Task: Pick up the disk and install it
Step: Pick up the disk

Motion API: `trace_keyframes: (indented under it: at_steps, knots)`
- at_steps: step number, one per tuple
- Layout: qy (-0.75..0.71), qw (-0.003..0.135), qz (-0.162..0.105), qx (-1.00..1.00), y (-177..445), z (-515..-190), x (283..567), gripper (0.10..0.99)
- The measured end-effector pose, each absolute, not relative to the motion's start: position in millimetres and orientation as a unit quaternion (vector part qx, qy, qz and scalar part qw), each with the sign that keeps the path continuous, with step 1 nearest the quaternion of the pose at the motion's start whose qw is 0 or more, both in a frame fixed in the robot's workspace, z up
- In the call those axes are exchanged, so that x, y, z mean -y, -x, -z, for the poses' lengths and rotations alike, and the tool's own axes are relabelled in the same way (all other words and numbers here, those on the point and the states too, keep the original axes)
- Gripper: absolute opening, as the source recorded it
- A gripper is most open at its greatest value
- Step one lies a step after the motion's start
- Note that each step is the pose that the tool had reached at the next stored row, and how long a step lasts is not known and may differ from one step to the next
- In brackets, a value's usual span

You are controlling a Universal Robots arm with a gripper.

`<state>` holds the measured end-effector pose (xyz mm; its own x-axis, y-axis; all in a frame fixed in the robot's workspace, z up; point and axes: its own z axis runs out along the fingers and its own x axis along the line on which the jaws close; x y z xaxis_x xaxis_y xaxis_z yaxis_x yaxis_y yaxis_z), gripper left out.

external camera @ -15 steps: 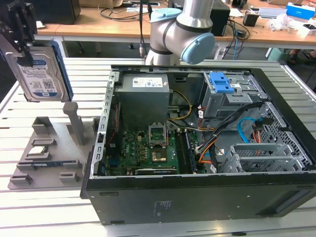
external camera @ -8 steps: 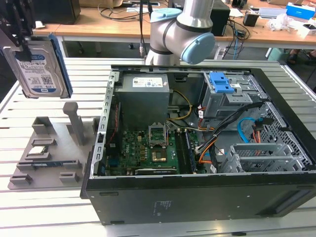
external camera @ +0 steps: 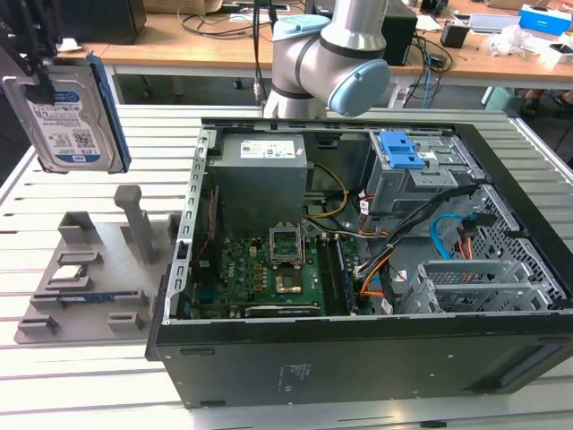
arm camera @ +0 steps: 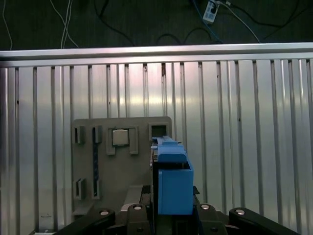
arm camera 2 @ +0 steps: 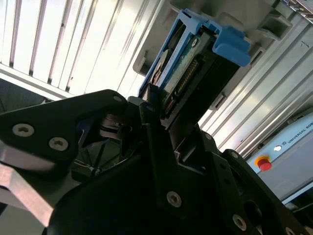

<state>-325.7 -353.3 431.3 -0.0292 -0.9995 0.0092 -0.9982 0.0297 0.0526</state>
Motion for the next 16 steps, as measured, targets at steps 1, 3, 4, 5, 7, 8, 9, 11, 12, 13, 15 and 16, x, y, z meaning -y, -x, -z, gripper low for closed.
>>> trace_keyframes:
  at_steps: [1, 3, 4, 5, 7, 8, 9, 11, 12, 13, 15, 16]
  knots:
    - [-0.696, 0.022, 0.016, 0.717, 326, -433, 353, 0.361]
    - [-0.696, 0.022, 0.016, 0.717, 326, -438, 353, 0.361]
    - [-0.696, 0.022, 0.016, 0.717, 325, -440, 353, 0.361]
    - [-0.696, 0.022, 0.016, 0.717, 325, -442, 353, 0.361]
    - [-0.696, 0.022, 0.016, 0.717, 325, -445, 353, 0.361]
    - [-0.696, 0.022, 0.016, 0.717, 325, -448, 353, 0.361]
    - [-0.696, 0.022, 0.016, 0.717, 325, -451, 353, 0.361]
    - [-0.696, 0.022, 0.016, 0.717, 325, -454, 353, 0.361]
    - [-0.696, 0.022, 0.016, 0.717, 325, -455, 353, 0.361]
    - [-0.696, 0.022, 0.016, 0.717, 325, -457, 353, 0.361]
    - [-0.696, 0.022, 0.016, 0.717, 325, -460, 353, 0.361]
    - [-0.696, 0.022, 0.016, 0.717, 325, -462, 353, 0.361]
